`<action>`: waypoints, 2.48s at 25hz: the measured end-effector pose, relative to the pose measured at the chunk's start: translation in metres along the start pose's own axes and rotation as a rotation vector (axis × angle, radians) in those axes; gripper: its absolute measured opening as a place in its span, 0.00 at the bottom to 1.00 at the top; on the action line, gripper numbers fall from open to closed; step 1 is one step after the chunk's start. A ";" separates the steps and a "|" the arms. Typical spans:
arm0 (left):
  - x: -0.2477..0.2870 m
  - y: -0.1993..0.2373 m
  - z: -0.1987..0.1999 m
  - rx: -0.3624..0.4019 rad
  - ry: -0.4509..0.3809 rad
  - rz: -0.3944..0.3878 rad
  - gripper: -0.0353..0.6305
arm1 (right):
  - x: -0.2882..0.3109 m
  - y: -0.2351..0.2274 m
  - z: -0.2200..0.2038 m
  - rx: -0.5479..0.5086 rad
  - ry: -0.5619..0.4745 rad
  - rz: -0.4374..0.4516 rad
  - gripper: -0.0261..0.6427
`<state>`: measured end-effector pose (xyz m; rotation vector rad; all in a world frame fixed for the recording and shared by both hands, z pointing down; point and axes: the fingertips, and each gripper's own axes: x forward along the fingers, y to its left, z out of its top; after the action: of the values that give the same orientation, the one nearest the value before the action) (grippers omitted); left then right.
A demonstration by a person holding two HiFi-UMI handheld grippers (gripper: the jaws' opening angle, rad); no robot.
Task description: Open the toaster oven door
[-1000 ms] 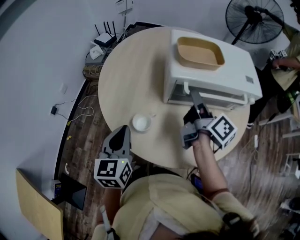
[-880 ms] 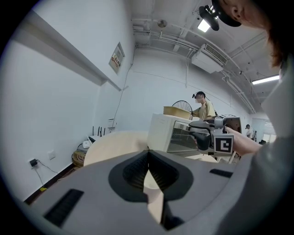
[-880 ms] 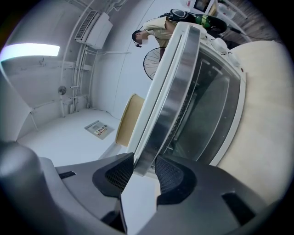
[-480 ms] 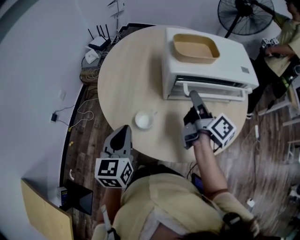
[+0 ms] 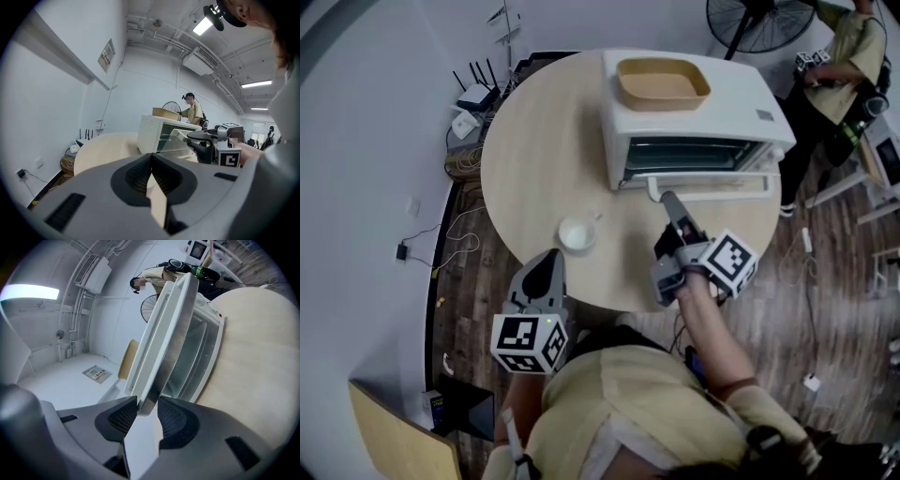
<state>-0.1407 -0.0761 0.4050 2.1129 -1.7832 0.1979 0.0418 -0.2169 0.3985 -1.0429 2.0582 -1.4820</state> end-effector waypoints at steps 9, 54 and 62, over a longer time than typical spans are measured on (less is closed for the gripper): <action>-0.001 -0.019 -0.005 0.019 0.007 -0.062 0.06 | -0.026 -0.016 -0.018 0.000 0.017 -0.045 0.24; 0.018 -0.050 -0.046 0.030 0.126 -0.203 0.06 | -0.088 -0.119 -0.093 -0.008 0.058 -0.345 0.20; 0.021 -0.051 -0.060 0.026 0.148 -0.204 0.06 | -0.088 -0.143 -0.105 0.040 0.074 -0.382 0.20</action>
<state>-0.0796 -0.0670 0.4579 2.2185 -1.4793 0.3149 0.0748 -0.1073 0.5596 -1.4460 1.9430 -1.7574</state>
